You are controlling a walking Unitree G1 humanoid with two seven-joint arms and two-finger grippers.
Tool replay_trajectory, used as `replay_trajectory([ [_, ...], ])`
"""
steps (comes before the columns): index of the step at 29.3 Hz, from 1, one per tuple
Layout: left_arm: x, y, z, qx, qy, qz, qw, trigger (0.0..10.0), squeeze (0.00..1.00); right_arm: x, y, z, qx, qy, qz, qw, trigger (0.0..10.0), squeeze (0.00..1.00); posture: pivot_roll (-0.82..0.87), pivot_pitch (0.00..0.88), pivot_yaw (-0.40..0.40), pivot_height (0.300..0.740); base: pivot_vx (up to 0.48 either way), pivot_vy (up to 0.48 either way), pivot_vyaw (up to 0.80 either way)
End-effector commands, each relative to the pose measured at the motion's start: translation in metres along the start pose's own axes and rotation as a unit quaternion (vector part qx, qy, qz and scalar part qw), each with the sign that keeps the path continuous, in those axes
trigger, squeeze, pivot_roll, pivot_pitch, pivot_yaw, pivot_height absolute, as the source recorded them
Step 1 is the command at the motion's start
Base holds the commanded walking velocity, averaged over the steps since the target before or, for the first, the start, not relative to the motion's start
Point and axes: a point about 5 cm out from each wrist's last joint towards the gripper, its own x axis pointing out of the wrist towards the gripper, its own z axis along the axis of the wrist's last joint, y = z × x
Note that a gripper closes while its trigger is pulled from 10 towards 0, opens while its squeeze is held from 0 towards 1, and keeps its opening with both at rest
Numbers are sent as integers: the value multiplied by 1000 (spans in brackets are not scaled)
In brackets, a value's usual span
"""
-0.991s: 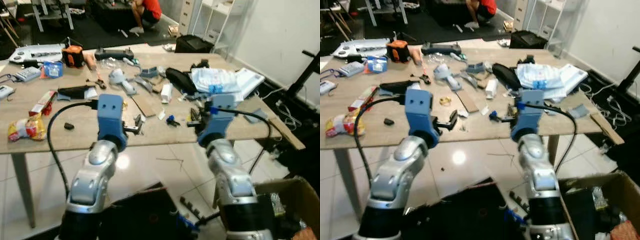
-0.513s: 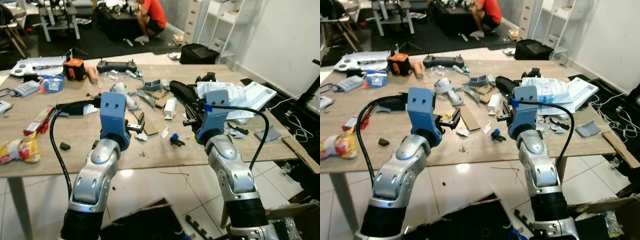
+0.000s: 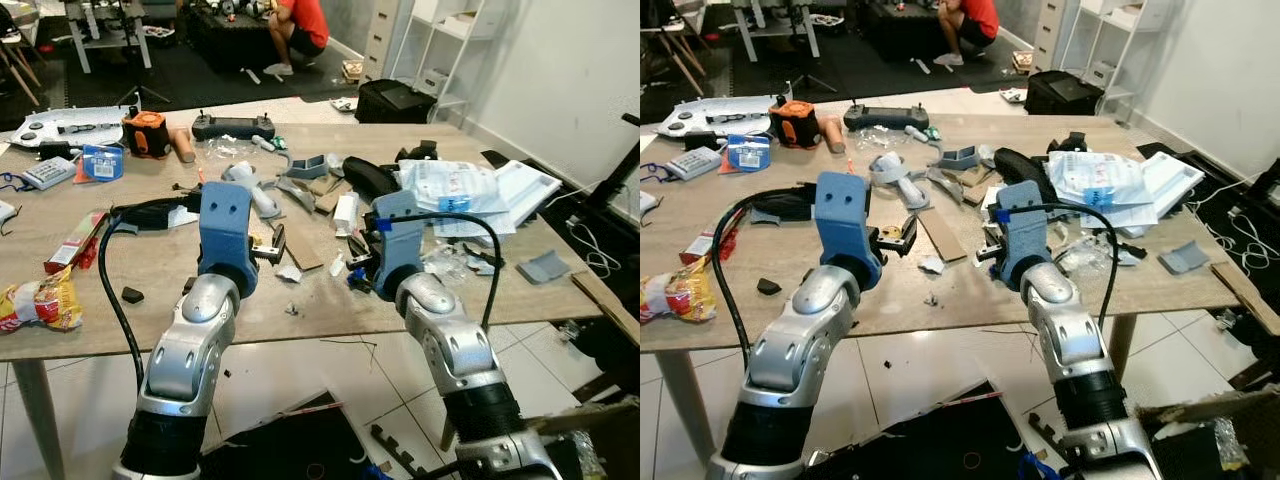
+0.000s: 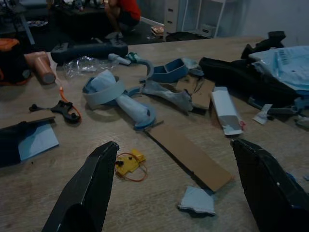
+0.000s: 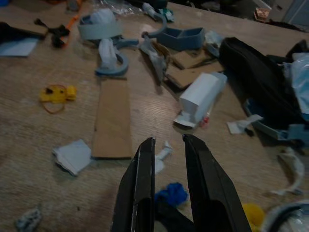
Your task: Picking trash to rubbish bin
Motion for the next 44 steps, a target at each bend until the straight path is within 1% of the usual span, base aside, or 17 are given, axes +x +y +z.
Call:
replay_trajectory([
  [1, 2, 2, -3, 14, 13, 1, 1000, 10000, 0, 2, -4, -2, 4, 8, -2, 1000, 10000, 0, 119, 63, -45, 740, 0, 0, 0],
  [2, 2, 3, -3, 15, 14, 2, 1000, 10000, 0, 6, -6, -2, 19, 11, 1, 1000, 10000, 1000, 119, 63, -45, 740, 0, 0, 0],
  [4, 1, 5, -3, 18, 17, 4, 1000, 10000, 0, 12, -10, -1, 24, 18, 6, 1000, 10000, 1000, 124, 68, -42, 740, 0, 0, 0],
  [8, 1, 7, -4, 24, 21, 0, 999, 10000, 0, 19, -10, 4, 21, 16, 19, 999, 10000, 1000, 126, 80, -41, 740, 0, 0, 0],
  [11, 1, 5, -5, 68, 20, -27, 997, 10000, 0, 28, -3, 9, 12, 9, 47, 999, 10000, 1000, 128, 107, -42, 740, 0, 0, 0],
  [17, 1, 11, 0, 80, 8, -18, 997, 10000, 0, 39, 4, 13, 15, -8, 71, 997, 10000, 1000, 126, 157, -44, 740, 0, 0, 0],
  [20, 1, 15, 5, 89, -12, -22, 996, 10000, 0, 45, 13, 18, 16, -23, 88, 996, 10000, 1000, 129, 222, -51, 740, 0, 0, 0],
  [25, 0, 18, 10, 98, -26, -32, 994, 10000, 0, 49, 18, 21, 11, -27, 88, 996, 10000, 1000, 136, 249, -56, 740, 0, 0, 0],
  [26, 0, 23, 16, 98, -36, -30, 994, 10000, 0, 51, 19, 22, 9, -27, 83, 996, 10000, 1000, 143, 268, -60, 740, 0, 0, 0],
  [27, -2, 29, 20, 101, -43, -25, 994, 10000, 0, 53, 22, 25, 10, -30, 82, 996, 10000, 667, 146, 281, -64, 740, 0, 0, 0],
  [28, -2, 29, 20, 101, -43, -25, 994, 10000, 0, 53, 22, 25, 10, -30, 82, 996, 10000, 667, 146, 281, -64, 740, 0, 0, 0],
  [29, -3, 33, 23, 103, -49, -20, 993, 10000, 0, 55, 23, 27, 12, -32, 80, 996, 10000, 0, 147, 285, -65, 740, 0, 0, 0],
  [32, -11, 43, 30, 97, -60, -8, 993, 10000, 0, 61, 29, 38, 14, -37, 77, 996, 10000, 0, 156, 347, -91, 740, 0, 0, 0],
  [36, -17, 46, 33, 101, -64, -4, 993, 10000, 0, 64, 35, 45, 7, -40, 74, 996, 10000, 0, 165, 368, -101, 740, 0, 0, 0],
  [40, -23, 48, 35, 102, -65, -5, 993, 10000, 0, 67, 45, 51, 6, -42, 80, 996, 10000, 0, 160, 397, -111, 740, 0, 0, 0],
  [42, -25, 48, 34, 105, -59, -7, 993, 10000, 0, 69, 51, 54, -8, -35, 83, 996, 10000, 0, 159, 415, -118, 740, 0, 0, 0],
  [44, -26, 49, 33, 105, -58, -7, 993, 10000, 0, 69, 52, 53, -16, -27, 81, 996, 10000, 0, 158, 417, -118, 740, 0, 0, 0],
])
